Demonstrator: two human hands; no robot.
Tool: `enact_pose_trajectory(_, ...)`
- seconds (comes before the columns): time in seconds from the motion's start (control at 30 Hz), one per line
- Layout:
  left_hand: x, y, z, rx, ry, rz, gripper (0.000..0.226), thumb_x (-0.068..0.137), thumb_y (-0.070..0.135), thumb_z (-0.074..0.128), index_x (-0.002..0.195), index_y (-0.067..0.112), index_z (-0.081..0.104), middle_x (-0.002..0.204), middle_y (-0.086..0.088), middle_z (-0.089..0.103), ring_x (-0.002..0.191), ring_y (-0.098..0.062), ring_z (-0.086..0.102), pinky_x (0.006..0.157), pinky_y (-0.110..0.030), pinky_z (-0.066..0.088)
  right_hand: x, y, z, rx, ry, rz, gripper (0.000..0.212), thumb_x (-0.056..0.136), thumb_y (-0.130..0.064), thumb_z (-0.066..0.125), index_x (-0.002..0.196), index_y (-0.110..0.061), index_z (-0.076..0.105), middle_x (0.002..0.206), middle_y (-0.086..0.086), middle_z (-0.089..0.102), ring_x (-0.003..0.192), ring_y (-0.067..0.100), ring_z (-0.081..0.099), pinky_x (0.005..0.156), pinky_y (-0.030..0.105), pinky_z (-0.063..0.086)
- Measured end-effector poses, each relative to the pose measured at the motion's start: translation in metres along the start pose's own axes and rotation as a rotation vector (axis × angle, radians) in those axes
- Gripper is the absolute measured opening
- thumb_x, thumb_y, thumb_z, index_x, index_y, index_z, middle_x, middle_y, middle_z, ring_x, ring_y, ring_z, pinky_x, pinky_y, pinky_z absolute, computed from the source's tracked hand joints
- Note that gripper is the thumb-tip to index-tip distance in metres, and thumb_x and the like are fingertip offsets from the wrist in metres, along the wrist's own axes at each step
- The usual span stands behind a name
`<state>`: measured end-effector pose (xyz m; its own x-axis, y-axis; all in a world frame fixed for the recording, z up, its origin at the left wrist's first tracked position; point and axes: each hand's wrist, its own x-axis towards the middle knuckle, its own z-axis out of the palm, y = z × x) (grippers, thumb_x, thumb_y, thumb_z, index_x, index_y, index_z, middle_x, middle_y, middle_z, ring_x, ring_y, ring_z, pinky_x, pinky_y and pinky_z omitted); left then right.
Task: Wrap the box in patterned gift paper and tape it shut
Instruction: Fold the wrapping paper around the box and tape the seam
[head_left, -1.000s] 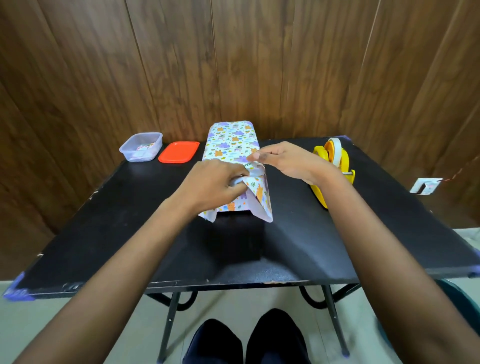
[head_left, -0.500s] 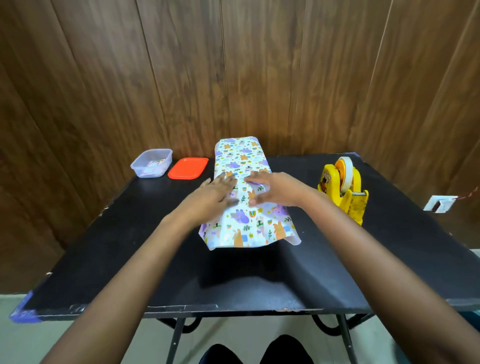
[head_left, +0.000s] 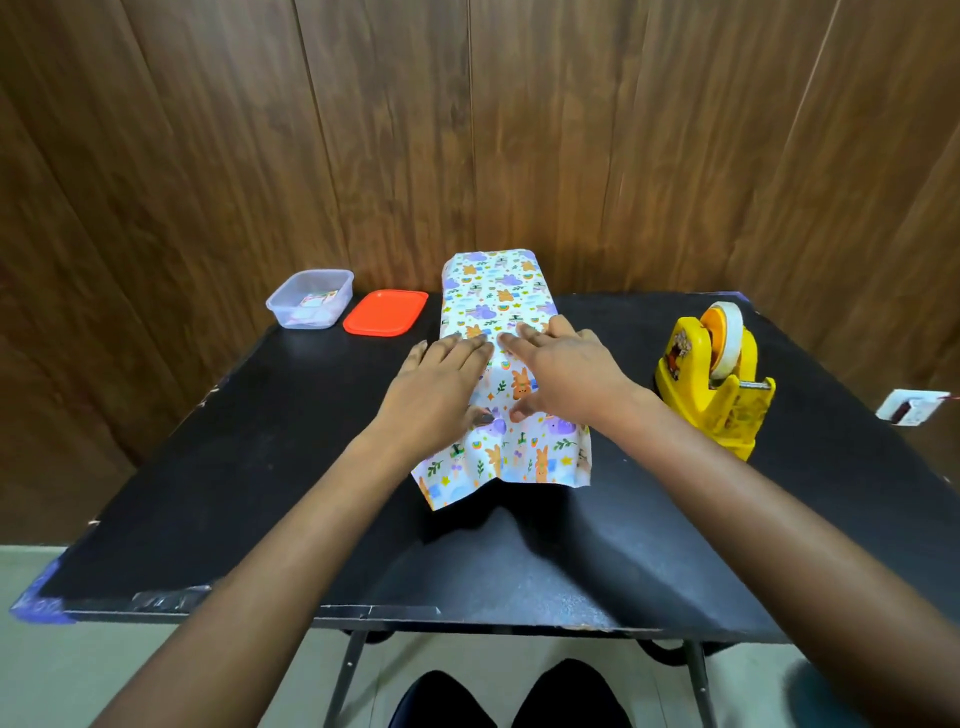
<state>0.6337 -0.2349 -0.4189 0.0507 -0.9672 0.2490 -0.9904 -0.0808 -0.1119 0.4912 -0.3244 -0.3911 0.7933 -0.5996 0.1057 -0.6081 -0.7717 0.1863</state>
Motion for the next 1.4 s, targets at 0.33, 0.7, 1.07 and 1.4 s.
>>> enact_pose_trajectory(0.33,-0.023,0.007,-0.017,-0.133,-0.316,0.129,0.113,0.073,0.071,0.055,0.147,0.026,-0.018,0.15,0.008,-0.031,0.138,-0.014,-0.032,0.112,-0.044,-0.02,-0.007,0.021,-0.009,0.545,-0.128,-0.025,0.073,0.085,-0.045,0.063,0.146,-0.027,0.029,0.157,-0.007,0.016,0.143,0.015,0.008,0.112,0.03,0.019)
enact_pose_trajectory(0.7,-0.031,0.013,-0.058,-0.309,0.049,0.164,0.039,0.081,0.036,0.033,0.085,0.015,0.066,0.07,-0.002,0.061,0.068,-0.024,0.052,0.063,-0.03,0.034,-0.068,0.013,-0.049,1.194,0.593,0.067,0.017,0.091,-0.012,0.057,0.1,-0.006,0.069,0.096,-0.001,0.069,0.093,0.011,0.065,0.088,0.033,0.052)
enact_pose_trajectory(1.07,-0.013,0.012,-0.071,-0.461,0.152,0.086,0.027,0.083,0.025,0.04,0.056,0.023,0.032,0.054,0.003,0.04,0.06,-0.02,0.038,0.057,-0.034,0.029,-0.098,-0.086,0.019,1.066,0.368,0.268,0.029,0.093,-0.005,0.044,0.114,-0.008,0.063,0.111,0.009,0.065,0.096,0.022,0.057,0.081,0.024,0.04)
enact_pose_trajectory(1.4,-0.031,0.013,-0.027,-0.218,0.118,0.088,0.042,0.08,0.039,0.023,0.1,0.012,0.049,0.071,-0.004,0.054,0.067,-0.025,0.045,0.059,-0.033,0.025,-0.05,-0.08,0.059,1.095,0.393,0.346,0.044,0.089,0.0,0.038,0.131,-0.01,0.044,0.118,0.0,0.052,0.103,0.013,0.049,0.083,0.018,0.035)
